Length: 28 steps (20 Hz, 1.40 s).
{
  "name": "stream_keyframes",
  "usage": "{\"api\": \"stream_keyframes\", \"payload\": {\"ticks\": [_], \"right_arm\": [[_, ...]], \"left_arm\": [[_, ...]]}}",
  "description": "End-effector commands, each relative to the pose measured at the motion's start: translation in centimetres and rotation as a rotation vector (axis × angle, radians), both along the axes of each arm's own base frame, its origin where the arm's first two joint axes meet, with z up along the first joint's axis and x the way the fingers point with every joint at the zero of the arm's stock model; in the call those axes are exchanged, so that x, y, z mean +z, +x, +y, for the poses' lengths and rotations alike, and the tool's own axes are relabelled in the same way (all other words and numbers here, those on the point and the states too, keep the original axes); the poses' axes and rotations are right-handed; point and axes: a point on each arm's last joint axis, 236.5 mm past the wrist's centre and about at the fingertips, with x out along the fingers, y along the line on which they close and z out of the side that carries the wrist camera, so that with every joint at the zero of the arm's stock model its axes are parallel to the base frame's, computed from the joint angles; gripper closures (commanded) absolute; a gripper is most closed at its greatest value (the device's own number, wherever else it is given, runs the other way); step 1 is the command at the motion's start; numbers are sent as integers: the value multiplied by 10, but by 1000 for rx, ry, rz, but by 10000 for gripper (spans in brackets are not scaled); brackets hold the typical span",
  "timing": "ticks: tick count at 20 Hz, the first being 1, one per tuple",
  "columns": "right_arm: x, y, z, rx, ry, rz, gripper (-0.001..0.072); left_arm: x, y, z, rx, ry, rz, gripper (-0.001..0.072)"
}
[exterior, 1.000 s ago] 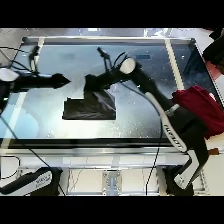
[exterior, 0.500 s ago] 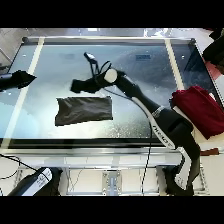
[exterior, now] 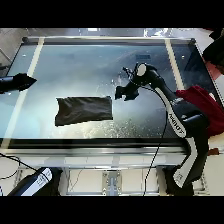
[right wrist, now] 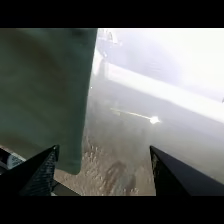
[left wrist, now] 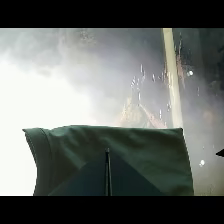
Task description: Fold the shirts.
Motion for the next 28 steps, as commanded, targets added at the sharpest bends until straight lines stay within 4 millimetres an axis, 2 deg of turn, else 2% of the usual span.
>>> {"api": "stream_keyframes", "payload": {"ticks": [1,6,9,11,12,13,15,18,20,22,23,25,28], "right_arm": [[-19,-7,23,-58,159,40,79],[-35,-10,56,-107,309,114,79],[-53,-17,74,-111,315,135,80],[-52,-25,94,-88,335,125,91],[-45,-28,107,-71,362,114,174],[-38,-30,118,-47,389,101,326],[-22,-31,136,-16,427,71,679],[13,-11,141,21,464,-8,698],[46,13,118,62,453,-90,698],[79,37,68,67,383,-158,698],[95,48,33,46,328,-181,698],[119,55,-45,-15,202,-194,699],[155,46,-168,-155,-3,-227,699]], "left_arm": [[-13,-3,-1,2,-12,28,697],[-16,-4,-1,1,-16,37,697],[-16,-4,-1,1,-16,37,697],[-16,-4,-1,1,-16,37,697],[-16,-4,-1,1,-16,37,697],[-16,-4,-1,1,-16,37,697],[-16,-4,-1,1,-16,37,697],[-16,-4,-1,0,-16,37,697],[-16,-4,-1,1,-16,37,697],[-16,-4,-1,0,-16,37,697],[-16,-4,-1,0,-16,37,697],[-16,-4,-1,1,-16,37,697],[-16,-4,-1,1,-16,37,697]]}}
